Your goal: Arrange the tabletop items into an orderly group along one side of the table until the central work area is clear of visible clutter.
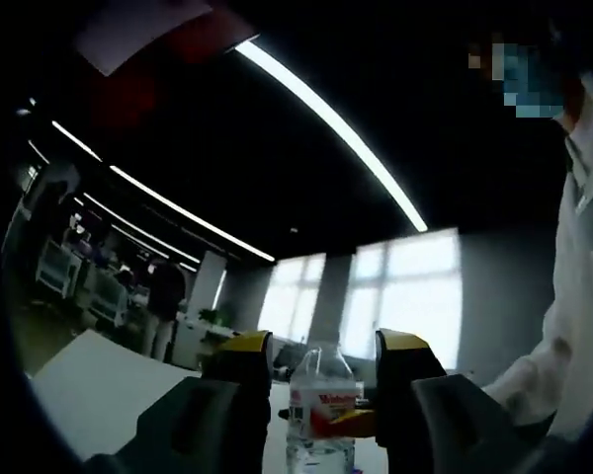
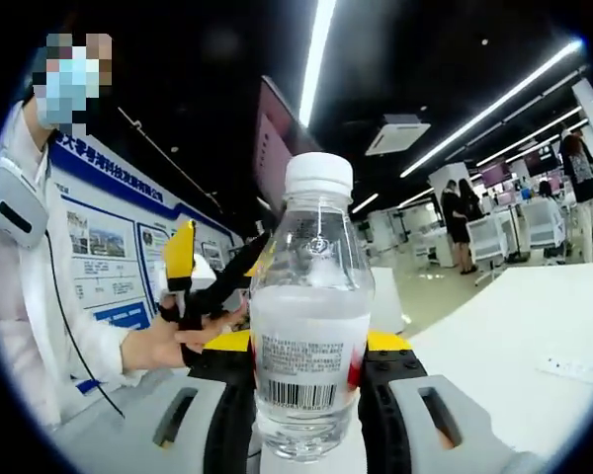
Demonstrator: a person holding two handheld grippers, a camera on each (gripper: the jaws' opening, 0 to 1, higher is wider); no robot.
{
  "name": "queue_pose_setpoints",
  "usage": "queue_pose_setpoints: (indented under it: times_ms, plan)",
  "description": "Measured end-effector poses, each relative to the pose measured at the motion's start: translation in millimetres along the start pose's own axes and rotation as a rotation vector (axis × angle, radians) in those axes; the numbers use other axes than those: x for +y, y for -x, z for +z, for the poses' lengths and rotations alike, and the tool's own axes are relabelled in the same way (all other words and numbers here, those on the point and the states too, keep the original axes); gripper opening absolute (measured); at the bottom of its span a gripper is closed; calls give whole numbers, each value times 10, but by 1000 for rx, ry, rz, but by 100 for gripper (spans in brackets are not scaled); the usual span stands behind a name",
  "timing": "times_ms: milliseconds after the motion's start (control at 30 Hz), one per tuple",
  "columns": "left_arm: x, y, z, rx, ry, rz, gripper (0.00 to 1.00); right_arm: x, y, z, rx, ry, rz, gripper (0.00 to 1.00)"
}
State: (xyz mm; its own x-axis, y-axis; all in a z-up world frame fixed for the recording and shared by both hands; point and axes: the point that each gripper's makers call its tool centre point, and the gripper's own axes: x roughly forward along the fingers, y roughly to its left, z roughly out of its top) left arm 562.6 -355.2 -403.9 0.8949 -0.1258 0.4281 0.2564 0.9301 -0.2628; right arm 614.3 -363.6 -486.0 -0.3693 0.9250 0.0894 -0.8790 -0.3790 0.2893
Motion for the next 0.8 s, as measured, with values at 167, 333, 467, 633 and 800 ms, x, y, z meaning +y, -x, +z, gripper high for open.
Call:
queue_pose_setpoints:
  times_ms: [167,333,467,633,800]
  plan:
    - [211,249,-169,95,-20,109,44,-235,-175,-125,21,3,4,36]
    - [384,434,-343,206,-37,213,61,-415,-362,-342,57,-12,25,36]
    - [462,585,-523,297,-27,266,64,-514,-477,-469,63,-34,45,36]
    - [518,728,-678,371,-12,310,70,-696,-619,-629,78,-45,61,36]
    - [563,861,-797,436,0,345,73,-921,-714,-747,87,-33,68,36]
